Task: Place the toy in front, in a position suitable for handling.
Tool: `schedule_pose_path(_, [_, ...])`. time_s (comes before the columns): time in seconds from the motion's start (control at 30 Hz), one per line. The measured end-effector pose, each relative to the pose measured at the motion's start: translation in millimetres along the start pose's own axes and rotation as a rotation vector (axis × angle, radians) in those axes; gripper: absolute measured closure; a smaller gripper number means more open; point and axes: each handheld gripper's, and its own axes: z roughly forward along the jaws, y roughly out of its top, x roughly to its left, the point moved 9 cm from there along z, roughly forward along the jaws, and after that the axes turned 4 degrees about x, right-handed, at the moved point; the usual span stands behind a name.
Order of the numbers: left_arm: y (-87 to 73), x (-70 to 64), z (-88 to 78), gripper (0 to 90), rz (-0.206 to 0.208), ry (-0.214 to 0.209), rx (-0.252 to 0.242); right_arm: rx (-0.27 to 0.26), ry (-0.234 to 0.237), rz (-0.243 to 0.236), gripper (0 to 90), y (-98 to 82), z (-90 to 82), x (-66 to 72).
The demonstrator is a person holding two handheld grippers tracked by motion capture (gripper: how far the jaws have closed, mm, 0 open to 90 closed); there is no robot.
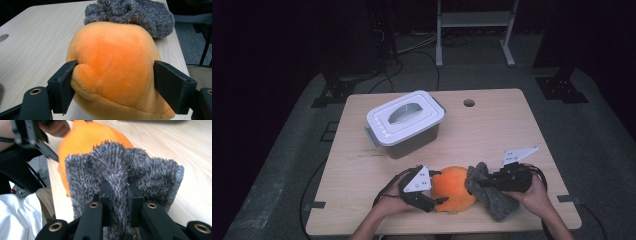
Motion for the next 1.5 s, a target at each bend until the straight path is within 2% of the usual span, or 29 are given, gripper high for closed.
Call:
schedule_pose_path(0.1, [-0.5,-0.2,-0.1,22.0,0.002,-0.001,0.004,-0.004,-0.008,0.015,77.3,-1.5,-3.0,-4.6])
schedule_pose_path(0.23, [-1.6,0.1,0.3,22.1,0.003,-0.005,0.005,-0.055,-0.010,-0.001,77.5,15.5,-2.3,-0.1])
schedule_pose_path(0.37, [-6.7,2.3,-1.6,22.5,-0.003,-0.005,0.021,-0.044,0.002,-0.001,77.5,18.6,5.8,1.3])
schedule_pose_path(0.4, [-8.1,3.2,-2.1,22.6,-0.013,-0.007,0.021,-0.046,0.012,0.007,77.5,17.4,6.2,0.6])
schedule_pose_path(0.6, [-11.8,5.8,-3.7,22.6,-0.030,-0.012,0.022,0.014,0.008,0.055,77.3,-4.8,5.8,-10.3])
schedule_pose_path(0.7, [-11.3,5.6,-3.7,22.5,-0.038,-0.011,0.021,0.030,-0.003,0.070,77.4,-10.3,3.7,-14.4])
schedule_pose_path(0.8, [-8.1,4.4,-2.8,22.4,-0.024,-0.011,0.019,-0.020,-0.001,0.049,77.5,1.6,-3.2,-9.6])
schedule_pose_path(0.83, [-5.6,3.3,-1.8,22.4,-0.015,-0.010,0.016,-0.061,0.012,0.030,77.5,14.3,-5.6,-2.2])
schedule_pose_path(0.97, [6.7,-4.7,2.1,22.1,0.023,-0.011,0.004,-0.091,0.025,-0.003,77.4,29.7,-2.8,8.4])
schedule_pose_path(1.03, [9.0,-7.6,2.6,21.7,0.045,-0.003,0.015,-0.076,0.021,-0.033,77.3,34.3,3.0,15.0])
schedule_pose_path(1.1, [8.1,-7.8,2.1,21.7,0.044,-0.005,0.010,-0.050,0.011,-0.048,77.3,31.8,7.2,16.6])
schedule_pose_path(1.17, [7.5,-6.0,1.4,21.7,0.027,-0.011,0.001,-0.052,0.017,-0.032,77.4,27.7,5.8,13.0])
schedule_pose_path(1.23, [7.1,-4.7,1.1,21.7,0.017,-0.014,-0.002,-0.040,0.004,-0.013,77.3,20.3,4.2,6.0])
schedule_pose_path(1.33, [9.3,-4.8,2.3,21.7,0.016,-0.006,-0.002,-0.039,-0.006,0.004,77.6,16.3,-0.6,1.2])
schedule_pose_path(1.4, [13.9,-6.7,3.8,21.7,0.025,-0.008,-0.011,-0.062,-0.009,-0.017,77.8,23.2,-4.0,6.3])
schedule_pose_path(1.5, [20.2,-9.9,6.3,21.6,0.042,-0.006,-0.021,-0.089,0.007,-0.068,77.7,39.1,-4.3,21.8])
